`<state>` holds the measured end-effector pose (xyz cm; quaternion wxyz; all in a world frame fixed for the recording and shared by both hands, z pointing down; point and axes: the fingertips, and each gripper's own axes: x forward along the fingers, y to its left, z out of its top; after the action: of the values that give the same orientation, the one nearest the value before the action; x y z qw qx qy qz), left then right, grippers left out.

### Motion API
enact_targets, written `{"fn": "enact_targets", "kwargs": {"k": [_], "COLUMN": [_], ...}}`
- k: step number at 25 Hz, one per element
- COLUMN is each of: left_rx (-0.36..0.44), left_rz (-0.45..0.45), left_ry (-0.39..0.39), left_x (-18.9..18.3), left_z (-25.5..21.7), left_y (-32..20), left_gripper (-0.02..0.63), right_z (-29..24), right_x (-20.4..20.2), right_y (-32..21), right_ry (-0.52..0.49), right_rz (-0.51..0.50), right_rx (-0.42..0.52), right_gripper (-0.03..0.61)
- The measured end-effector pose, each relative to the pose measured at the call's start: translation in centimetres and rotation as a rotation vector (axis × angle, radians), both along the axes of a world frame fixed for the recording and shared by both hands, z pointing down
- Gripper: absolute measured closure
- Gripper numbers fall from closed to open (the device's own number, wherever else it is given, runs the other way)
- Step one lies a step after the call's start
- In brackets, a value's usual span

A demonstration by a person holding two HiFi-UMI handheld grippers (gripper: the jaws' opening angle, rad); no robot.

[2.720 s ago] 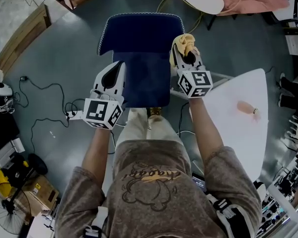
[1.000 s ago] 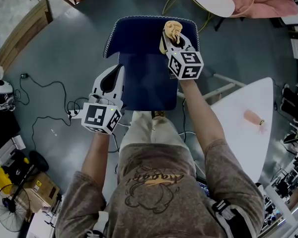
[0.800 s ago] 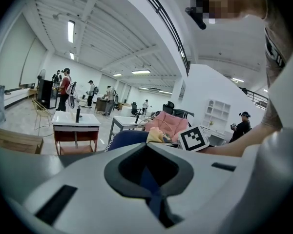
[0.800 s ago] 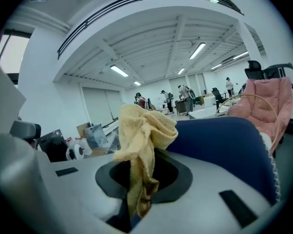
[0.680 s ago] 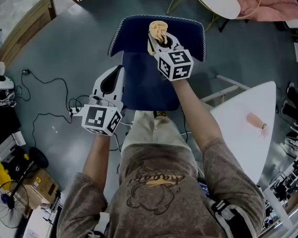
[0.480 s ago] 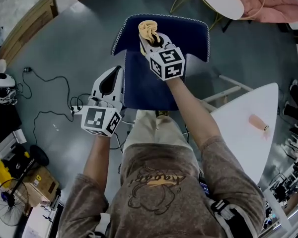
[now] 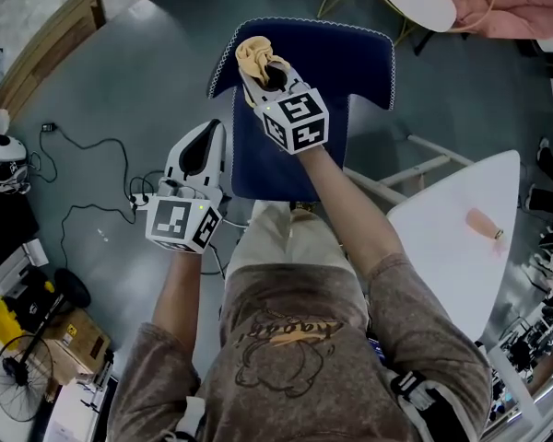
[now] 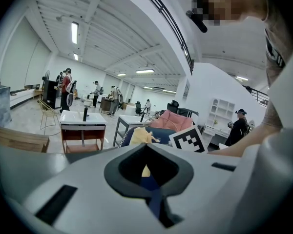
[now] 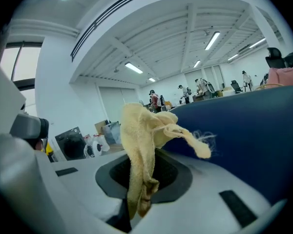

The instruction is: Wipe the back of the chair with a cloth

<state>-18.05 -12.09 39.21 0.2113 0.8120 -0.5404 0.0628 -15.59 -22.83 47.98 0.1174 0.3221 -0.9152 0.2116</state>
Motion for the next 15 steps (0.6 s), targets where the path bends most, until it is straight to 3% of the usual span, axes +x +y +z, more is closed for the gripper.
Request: {"fn": "enact_targets", "kwargs": {"k": [6, 15], "left_rx": [-0.006, 0.001], "left_rz": [0.027, 0.102], "left_ry": [0.013, 0.033], "left_x": [1.4, 5.9], "left_z": [0.9, 1.8], "left_y": [0.1, 0.0], "left_gripper": [0.606, 0.606], "right_z": [-0.2, 1.8], "right_x": [5.7, 19.8], "right_y": [0.4, 1.6], "right_ry": [0.012, 0.116], "right_rz": [0.104, 0.342], "right_rx": [0.028, 0.035], "right_gripper": [0.508, 0.508]}}
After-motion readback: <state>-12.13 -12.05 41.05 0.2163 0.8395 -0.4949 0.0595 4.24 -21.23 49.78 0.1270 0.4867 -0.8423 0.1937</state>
